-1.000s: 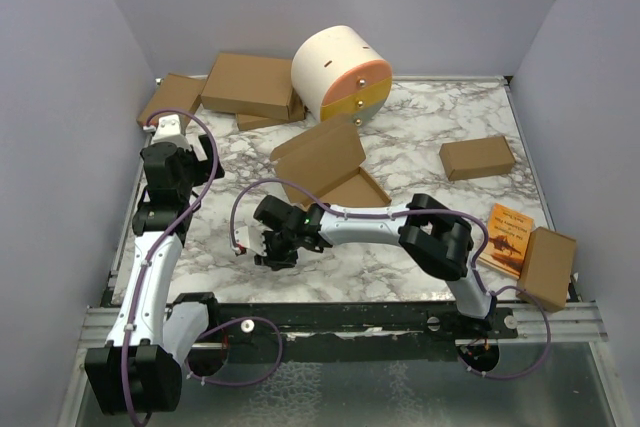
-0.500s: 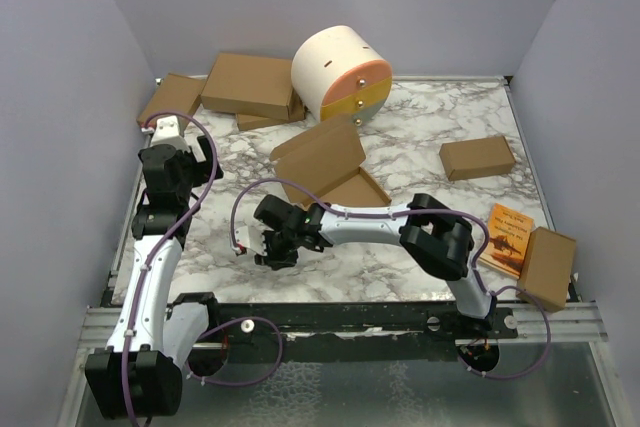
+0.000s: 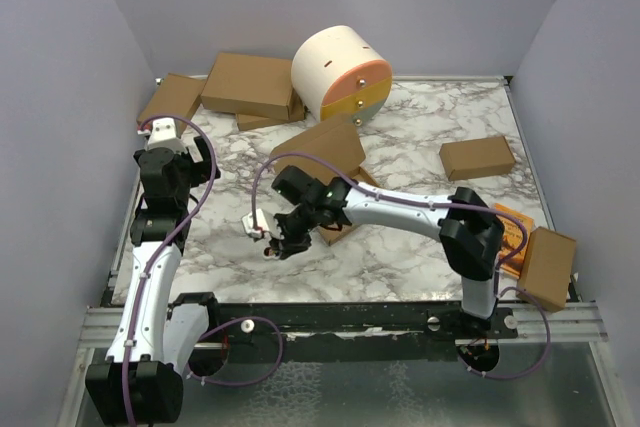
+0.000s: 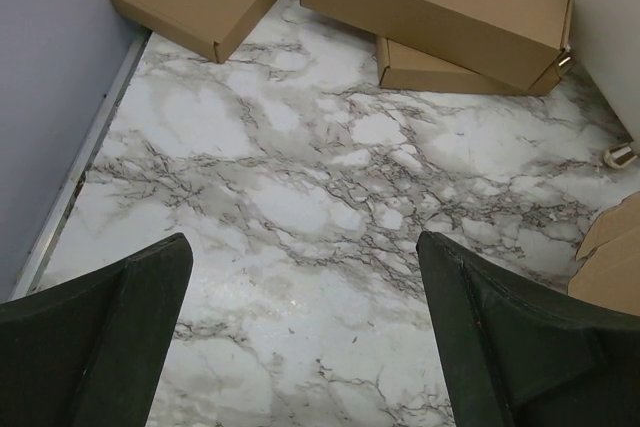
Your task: Fold the paper box
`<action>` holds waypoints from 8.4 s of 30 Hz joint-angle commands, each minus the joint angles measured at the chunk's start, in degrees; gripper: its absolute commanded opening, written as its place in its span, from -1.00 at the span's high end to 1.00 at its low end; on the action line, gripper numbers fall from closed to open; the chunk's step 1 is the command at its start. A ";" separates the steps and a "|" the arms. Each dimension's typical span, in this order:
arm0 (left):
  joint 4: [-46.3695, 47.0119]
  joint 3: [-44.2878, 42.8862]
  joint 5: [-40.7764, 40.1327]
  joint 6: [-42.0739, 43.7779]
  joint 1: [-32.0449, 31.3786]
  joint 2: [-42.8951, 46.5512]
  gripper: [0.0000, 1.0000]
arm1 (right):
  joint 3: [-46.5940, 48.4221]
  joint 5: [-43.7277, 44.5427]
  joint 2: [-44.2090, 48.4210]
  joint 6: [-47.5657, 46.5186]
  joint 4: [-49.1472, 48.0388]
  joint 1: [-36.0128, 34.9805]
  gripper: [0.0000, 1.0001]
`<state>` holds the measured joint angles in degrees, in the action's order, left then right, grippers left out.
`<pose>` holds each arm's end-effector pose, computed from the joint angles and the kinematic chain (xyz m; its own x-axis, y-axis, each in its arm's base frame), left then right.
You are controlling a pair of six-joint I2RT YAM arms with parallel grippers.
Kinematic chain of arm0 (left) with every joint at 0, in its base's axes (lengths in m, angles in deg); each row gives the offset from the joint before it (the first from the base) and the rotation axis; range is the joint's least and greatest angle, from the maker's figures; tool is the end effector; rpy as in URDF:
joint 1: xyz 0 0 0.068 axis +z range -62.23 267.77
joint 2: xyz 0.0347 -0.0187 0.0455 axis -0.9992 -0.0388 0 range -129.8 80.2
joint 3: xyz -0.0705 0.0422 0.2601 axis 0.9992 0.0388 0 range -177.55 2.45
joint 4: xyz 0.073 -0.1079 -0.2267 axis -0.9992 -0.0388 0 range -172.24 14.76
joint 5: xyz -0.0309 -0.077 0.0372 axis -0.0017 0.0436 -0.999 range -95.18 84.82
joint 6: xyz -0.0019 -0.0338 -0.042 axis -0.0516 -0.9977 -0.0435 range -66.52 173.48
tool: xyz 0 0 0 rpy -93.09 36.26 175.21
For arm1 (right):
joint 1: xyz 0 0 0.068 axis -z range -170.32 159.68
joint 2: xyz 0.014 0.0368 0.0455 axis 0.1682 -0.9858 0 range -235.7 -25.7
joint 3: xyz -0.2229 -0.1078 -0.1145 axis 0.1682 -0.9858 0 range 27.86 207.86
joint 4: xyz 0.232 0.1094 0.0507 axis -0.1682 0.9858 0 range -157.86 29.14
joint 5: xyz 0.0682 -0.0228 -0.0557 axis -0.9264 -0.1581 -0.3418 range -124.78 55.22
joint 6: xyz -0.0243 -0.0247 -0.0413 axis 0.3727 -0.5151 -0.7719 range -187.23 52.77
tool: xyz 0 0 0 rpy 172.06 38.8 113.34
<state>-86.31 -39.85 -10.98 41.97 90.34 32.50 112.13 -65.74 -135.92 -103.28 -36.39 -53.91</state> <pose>0.1966 0.0125 0.3144 -0.2492 -0.2098 -0.9454 -0.1949 0.9671 -0.1632 0.1677 0.3790 0.2199 0.2216 -0.6885 -0.6905 -0.9411 -0.3365 0.0335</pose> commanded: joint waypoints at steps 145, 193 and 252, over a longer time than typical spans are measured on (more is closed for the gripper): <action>83.87 16.60 61.78 -16.63 -11.88 -41.49 1.00 | -13.72 -33.98 9.04 14.21 -15.12 58.74 -0.71; 61.11 12.18 31.45 -3.53 -19.03 -30.60 1.00 | -28.94 -33.40 20.79 22.21 -36.21 57.96 0.98; 97.50 32.44 -11.56 11.17 -39.78 -36.60 1.00 | -53.86 26.53 25.98 41.21 -71.72 23.97 0.97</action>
<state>8.65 -8.48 -25.89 54.04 52.36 -5.58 59.22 -33.24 -111.70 -61.73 -111.97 -27.81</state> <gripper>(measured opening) 0.018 0.016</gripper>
